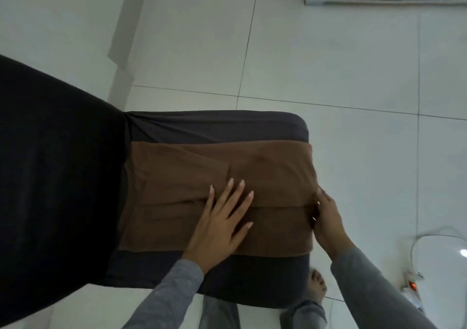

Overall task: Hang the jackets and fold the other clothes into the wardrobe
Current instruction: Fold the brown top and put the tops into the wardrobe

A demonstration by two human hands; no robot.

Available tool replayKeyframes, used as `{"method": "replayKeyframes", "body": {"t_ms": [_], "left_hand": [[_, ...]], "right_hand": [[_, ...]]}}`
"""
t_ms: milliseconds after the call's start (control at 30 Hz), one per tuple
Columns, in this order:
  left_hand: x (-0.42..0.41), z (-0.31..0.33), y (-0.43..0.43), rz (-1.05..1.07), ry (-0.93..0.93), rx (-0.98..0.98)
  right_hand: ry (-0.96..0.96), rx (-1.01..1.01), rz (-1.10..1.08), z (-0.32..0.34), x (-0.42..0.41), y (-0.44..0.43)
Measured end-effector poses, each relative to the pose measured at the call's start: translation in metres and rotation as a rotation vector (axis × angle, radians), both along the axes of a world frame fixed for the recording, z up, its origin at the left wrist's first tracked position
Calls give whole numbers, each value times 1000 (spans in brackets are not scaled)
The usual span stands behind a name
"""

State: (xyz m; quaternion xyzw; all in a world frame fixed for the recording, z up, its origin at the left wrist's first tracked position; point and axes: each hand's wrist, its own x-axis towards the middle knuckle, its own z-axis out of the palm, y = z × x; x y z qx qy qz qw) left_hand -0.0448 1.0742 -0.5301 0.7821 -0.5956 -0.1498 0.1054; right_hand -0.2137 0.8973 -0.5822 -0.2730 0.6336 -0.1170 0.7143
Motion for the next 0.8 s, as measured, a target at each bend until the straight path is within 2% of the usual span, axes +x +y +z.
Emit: {"method": "replayKeyframes", "body": {"t_ms": [67,133,300,467,600,700,800], "left_hand": [[-30,-4,-23,119,8,13],[-57,-8,-43,241,30,25],[-92,-17,-64,433,50,1],[-104,-19,-75,481,20,9],[-114,-19,-82,459,-12,34],[-115,-16,-92,349,-71,52],[-112,-15,-119,235,-75,36]], "right_hand": [[-186,47,-172,3,-1,-18],[-285,108,-336,-1,-10,-35],[-403,241,-450,-23,-37,-58],[-411,232,-628,-32,-68,-69],[-195,223,-491,-33,-79,-60],[-31,210,-319,-38,-86,-35],[48,266,-161,-50,-89,-4]]}}
